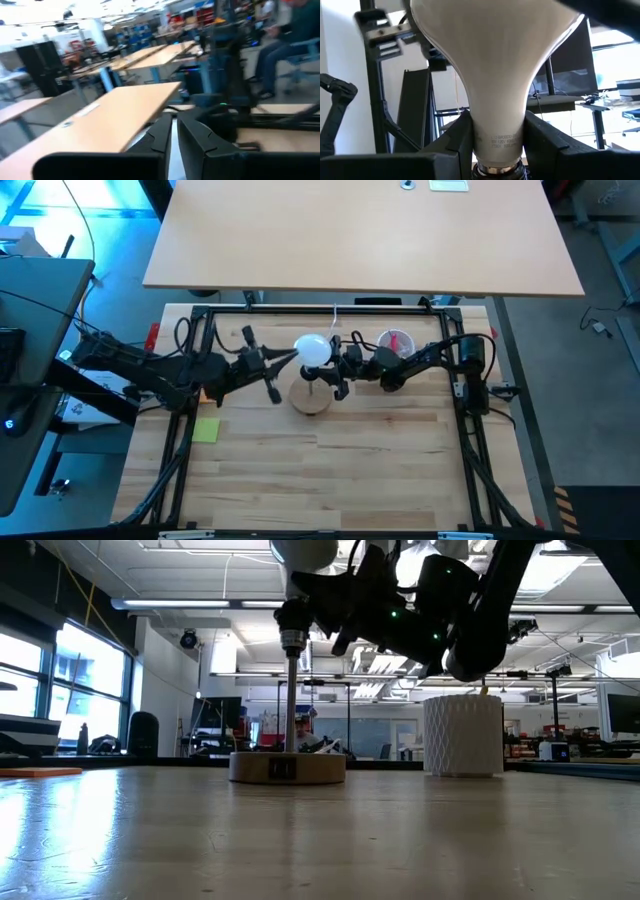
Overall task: Screw lightbulb
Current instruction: Insert the light bulb into the brown lamp
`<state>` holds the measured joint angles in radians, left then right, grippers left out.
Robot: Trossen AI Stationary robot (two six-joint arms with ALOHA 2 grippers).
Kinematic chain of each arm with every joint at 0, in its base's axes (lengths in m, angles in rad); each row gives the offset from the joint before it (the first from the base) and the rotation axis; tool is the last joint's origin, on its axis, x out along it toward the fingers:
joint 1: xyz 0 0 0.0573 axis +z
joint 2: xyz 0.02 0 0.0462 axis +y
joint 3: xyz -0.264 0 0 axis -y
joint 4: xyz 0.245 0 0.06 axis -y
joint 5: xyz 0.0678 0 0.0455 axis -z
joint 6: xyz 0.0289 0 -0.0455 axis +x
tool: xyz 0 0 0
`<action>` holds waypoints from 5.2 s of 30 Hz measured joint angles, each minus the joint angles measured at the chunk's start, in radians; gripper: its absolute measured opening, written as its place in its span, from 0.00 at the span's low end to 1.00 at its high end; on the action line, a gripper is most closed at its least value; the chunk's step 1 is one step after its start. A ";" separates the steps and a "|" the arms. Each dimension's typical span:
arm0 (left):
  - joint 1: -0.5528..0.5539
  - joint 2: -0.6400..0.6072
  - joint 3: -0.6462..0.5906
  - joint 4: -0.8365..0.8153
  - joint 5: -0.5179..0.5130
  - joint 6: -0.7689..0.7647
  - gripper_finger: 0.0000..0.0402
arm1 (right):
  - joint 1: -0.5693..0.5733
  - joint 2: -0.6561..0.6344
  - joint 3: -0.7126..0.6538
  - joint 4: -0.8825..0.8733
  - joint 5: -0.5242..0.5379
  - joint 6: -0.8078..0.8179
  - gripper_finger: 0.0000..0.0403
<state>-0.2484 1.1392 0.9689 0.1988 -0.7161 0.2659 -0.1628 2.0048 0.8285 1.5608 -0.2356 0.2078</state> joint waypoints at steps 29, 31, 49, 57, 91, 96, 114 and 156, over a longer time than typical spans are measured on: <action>0.163 0.269 0.487 -0.794 0.312 -0.232 0.00 | -0.003 -0.021 -0.009 -0.074 -0.001 0.024 0.48; 0.155 0.270 0.487 -0.797 0.311 -0.242 0.00 | -0.003 -0.041 -0.009 -0.079 -0.001 0.023 0.49; 0.108 0.241 0.481 -0.813 0.160 -0.255 0.00 | -0.008 -0.211 -0.007 -0.372 -0.001 -0.007 0.46; 0.108 0.238 0.481 -0.804 0.145 -0.246 0.00 | -0.007 -0.216 -0.007 -0.378 -0.001 0.001 0.46; -0.030 0.090 0.527 -1.134 -0.059 -0.451 0.00 | -0.005 -0.437 -0.007 -0.843 0.174 -0.057 0.46; -0.117 -0.053 0.200 -1.055 -0.183 -0.637 0.00 | 0.040 -0.585 -0.007 -1.188 0.413 -0.118 0.46; -0.236 -0.178 -0.532 0.528 -0.180 0.034 0.00 | 0.033 -0.584 -0.009 -1.238 -0.009 -0.374 0.46; 0.137 -0.156 -0.532 0.642 0.322 0.023 0.00 | -0.116 -0.510 0.010 -0.946 -0.123 -0.154 0.65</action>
<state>-0.1111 0.9836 0.4374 0.8410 -0.3939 0.2893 -0.2787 1.4953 0.8387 0.6151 -0.3588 0.0540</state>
